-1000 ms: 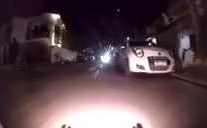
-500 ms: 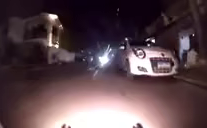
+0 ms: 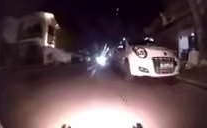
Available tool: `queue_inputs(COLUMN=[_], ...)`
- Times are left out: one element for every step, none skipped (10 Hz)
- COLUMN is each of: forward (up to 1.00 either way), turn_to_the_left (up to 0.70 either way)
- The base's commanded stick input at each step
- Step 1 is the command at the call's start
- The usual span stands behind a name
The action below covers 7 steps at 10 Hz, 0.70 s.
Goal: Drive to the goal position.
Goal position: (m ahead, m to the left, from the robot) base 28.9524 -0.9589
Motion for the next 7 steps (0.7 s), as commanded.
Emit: queue_inputs(forward=[0.60,0.60,0.60,0.60,0.60,0.60,0.60], turn_to_the_left=[0.00,0.00,0.00,0.00,0.00,0.00,-0.15])
